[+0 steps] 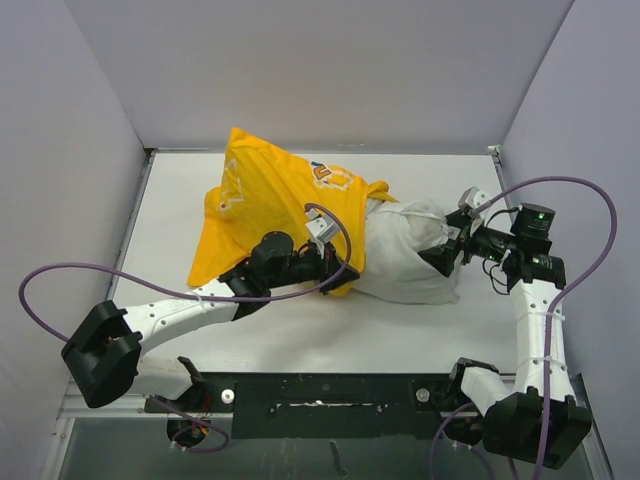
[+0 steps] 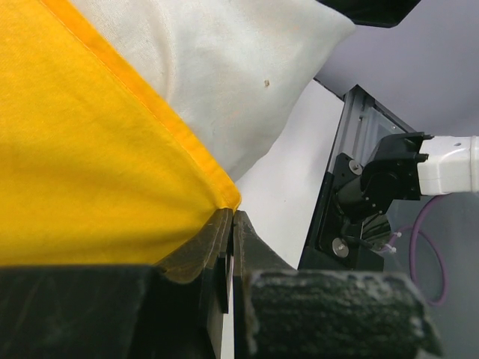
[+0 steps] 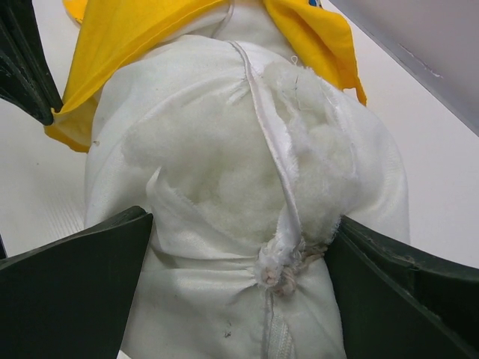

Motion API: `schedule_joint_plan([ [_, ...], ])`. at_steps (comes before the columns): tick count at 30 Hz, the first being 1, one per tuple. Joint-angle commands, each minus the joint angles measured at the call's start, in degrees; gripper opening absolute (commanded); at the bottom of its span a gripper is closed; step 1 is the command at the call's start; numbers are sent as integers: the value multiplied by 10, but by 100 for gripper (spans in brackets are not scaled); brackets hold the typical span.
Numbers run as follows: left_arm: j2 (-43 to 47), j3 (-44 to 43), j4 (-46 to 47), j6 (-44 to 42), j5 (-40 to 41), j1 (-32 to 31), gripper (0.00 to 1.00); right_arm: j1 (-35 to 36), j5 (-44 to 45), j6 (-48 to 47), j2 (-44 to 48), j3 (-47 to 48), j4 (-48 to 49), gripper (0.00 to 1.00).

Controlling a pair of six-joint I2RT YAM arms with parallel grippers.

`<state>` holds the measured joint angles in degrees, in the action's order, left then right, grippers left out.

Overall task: Put the pillow into the pillowcase
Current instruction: Stuff the pillow into the pillowcase.

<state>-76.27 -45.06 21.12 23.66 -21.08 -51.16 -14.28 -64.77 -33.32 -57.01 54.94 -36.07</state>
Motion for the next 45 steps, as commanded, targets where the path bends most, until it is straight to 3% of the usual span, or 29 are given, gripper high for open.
schedule_joint_plan([
  [1, 11, -39, -10, -15, -5, 3, 0, -4, -19, 11, 1, -2, 10, 98],
  [7, 17, -14, 38, 6, 0, 3, 0, -6, -31, -4, 2, -3, -1, 98],
  [27, 37, -15, -9, 27, 19, 4, 0, -11, -63, -19, 8, -8, -14, 98],
  [36, 32, -6, 19, 36, 29, 4, 0, -13, -80, -33, -2, -10, -18, 98],
  [38, 34, 13, 48, 37, 38, 6, 0, -13, -105, -85, -10, -4, -49, 98],
  [41, 27, 12, 49, 21, 56, 7, 0, -14, -131, -240, -26, 18, -170, 98],
  [45, -2, -28, 25, -5, 62, 6, 0, -23, -143, -284, -29, 22, -207, 98],
])
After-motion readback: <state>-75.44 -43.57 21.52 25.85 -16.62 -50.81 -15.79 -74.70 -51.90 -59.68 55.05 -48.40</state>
